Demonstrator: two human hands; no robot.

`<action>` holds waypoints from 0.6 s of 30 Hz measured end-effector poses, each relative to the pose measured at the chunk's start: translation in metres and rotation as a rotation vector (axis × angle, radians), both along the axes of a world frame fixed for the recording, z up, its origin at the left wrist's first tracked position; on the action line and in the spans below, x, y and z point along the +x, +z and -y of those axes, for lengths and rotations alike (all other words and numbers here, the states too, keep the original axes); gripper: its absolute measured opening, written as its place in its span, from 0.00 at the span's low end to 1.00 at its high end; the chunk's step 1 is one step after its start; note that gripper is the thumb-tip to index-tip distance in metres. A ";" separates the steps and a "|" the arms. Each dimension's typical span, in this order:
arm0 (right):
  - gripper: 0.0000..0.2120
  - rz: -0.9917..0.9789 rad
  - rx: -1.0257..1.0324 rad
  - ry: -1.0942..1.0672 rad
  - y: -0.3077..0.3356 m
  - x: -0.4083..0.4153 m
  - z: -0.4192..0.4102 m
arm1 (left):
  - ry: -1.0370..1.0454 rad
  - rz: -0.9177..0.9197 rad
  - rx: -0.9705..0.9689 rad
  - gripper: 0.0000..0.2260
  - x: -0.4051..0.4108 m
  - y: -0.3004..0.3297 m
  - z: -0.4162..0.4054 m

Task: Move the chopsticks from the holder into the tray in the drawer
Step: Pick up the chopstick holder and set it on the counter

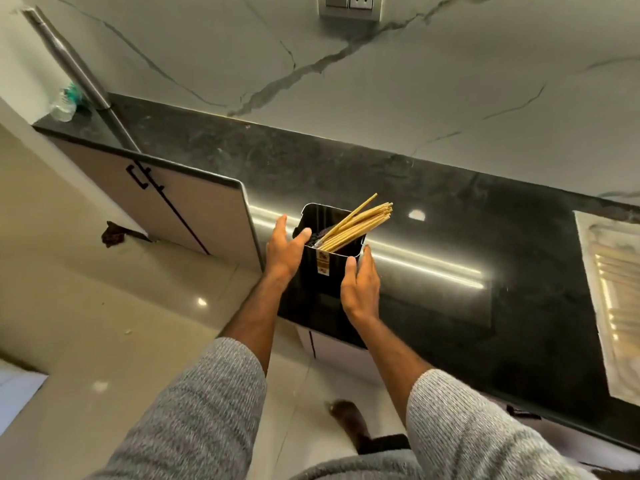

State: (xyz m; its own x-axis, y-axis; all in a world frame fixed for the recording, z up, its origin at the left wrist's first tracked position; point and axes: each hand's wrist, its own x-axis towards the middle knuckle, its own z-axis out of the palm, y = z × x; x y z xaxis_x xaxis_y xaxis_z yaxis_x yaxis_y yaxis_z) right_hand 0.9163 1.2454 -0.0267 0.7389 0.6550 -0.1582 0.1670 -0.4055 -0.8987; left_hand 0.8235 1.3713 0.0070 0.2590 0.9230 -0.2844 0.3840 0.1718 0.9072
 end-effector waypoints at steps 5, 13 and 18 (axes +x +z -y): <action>0.25 -0.043 0.060 0.014 -0.004 0.008 -0.019 | 0.064 0.003 -0.028 0.32 0.019 -0.014 -0.015; 0.24 -0.116 0.102 -0.025 -0.003 0.023 -0.038 | 0.092 0.014 -0.002 0.13 0.022 -0.021 -0.014; 0.23 -0.143 0.119 0.009 -0.001 0.026 -0.042 | 0.138 0.091 -0.014 0.17 0.015 -0.020 -0.002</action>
